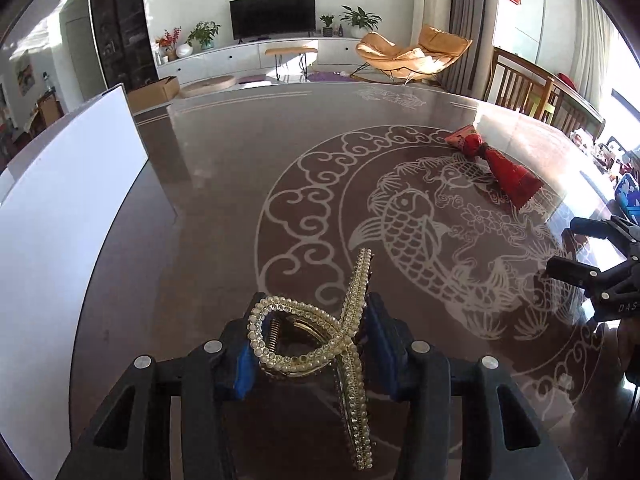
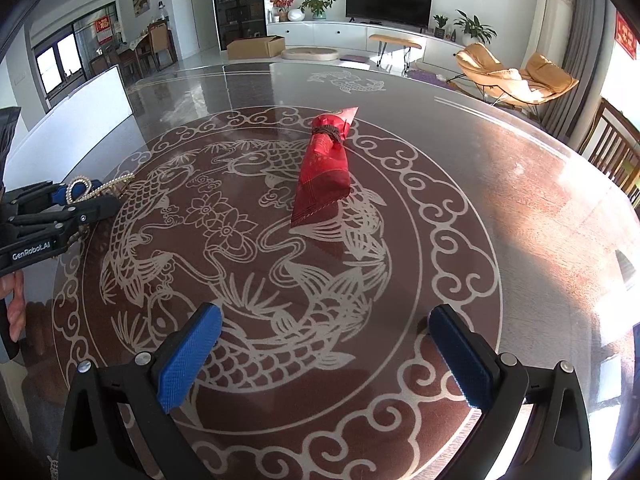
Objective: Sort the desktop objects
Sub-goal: 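Close the right tool on the red packet while the left tool holds the hair clip, then carry the hair clip and red packet over the white bin with both tools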
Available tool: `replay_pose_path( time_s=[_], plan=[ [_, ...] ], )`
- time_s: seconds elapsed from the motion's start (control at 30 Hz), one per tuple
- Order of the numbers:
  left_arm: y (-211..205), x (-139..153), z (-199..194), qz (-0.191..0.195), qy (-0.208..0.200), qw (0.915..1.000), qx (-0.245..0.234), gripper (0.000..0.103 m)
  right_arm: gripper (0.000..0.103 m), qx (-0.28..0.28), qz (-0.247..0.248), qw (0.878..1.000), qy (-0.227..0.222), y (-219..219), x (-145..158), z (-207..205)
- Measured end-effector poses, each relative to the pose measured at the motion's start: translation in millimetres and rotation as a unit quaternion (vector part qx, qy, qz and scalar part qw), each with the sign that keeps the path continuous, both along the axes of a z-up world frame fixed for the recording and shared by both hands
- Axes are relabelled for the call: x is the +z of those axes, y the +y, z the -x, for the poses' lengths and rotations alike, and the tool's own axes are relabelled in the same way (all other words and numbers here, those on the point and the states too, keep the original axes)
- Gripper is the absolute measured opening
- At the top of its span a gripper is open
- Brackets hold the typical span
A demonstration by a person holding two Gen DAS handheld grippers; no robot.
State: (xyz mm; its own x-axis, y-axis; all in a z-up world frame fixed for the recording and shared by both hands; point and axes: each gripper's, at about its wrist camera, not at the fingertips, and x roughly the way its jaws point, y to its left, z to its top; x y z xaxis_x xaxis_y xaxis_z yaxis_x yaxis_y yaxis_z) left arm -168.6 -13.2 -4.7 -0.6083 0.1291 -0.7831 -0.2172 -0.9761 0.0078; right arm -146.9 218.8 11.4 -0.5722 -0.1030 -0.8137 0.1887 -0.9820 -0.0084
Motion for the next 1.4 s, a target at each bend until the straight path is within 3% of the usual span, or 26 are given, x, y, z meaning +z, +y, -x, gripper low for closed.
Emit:
replay_pose_path(
  time_s=[0.23,0.33,0.47,0.57,0.6,0.63,0.7,0.73,0.87,1.0,1.13,1.27,1.3,1.37,1.4],
  plan=[
    [-18,-2,-29,0.011,0.002,0.9995,0.031,0.049,0.103,0.015,0.0,1.0,0.0,-3,-1,11],
    [-17,-3,-29,0.011,0.002,0.9995,0.031,0.049,0.103,0.037,0.0,0.999,-0.001,-9,-2,43],
    [-16,-3,-29,0.011,0.002,0.9994,0.031,0.049,0.103,-0.009,-0.003,1.0,-0.02,-13,-2,98],
    [-16,-3,-29,0.012,0.002,0.9994,0.031,0.05,0.1,-0.008,-0.005,0.999,-0.031,-26,1,124],
    [-16,-4,-29,0.013,0.002,0.9994,0.031,0.05,0.083,-0.005,-0.004,1.0,-0.022,-30,4,125],
    [-14,-3,-29,0.014,0.003,0.9994,0.031,0.05,0.054,-0.005,-0.003,1.0,-0.014,-35,7,124],
    [-12,-2,-27,0.015,0.003,0.9994,0.031,0.05,0.026,-0.013,0.0,1.0,-0.013,-41,9,121],
    [-12,-2,-27,0.014,0.003,0.9994,0.031,0.05,0.026,-0.008,0.003,1.0,-0.013,-45,10,117],
    [-12,-2,-27,0.015,0.003,0.9994,0.031,0.05,0.026,0.019,0.022,1.0,-0.008,-64,9,72],
    [-14,-3,-34,0.003,0.0,0.9994,0.035,0.049,0.026,0.065,0.042,0.997,-0.003,-90,8,-10],
    [-11,-3,-71,0.004,0.001,0.9997,0.025,0.049,0.026,0.098,0.037,0.994,0.019,-108,3,-91],
    [-16,-5,-100,-0.002,0.008,0.9993,0.038,0.049,0.029,0.09,0.04,0.995,0.023,-110,1,-118],
    [-15,-4,-103,0.002,0.014,0.999,0.042,0.051,0.034,0.094,0.041,0.994,0.024,-111,1,-119],
    [-15,-5,-102,0.013,0.015,0.9983,0.054,0.059,0.057,0.102,0.037,0.994,0.02,-118,0,-120],
    [-17,-5,-100,0.017,0.012,0.9975,0.068,0.069,0.086,0.103,0.017,0.994,0.014,-124,-2,-118]
  ],
)
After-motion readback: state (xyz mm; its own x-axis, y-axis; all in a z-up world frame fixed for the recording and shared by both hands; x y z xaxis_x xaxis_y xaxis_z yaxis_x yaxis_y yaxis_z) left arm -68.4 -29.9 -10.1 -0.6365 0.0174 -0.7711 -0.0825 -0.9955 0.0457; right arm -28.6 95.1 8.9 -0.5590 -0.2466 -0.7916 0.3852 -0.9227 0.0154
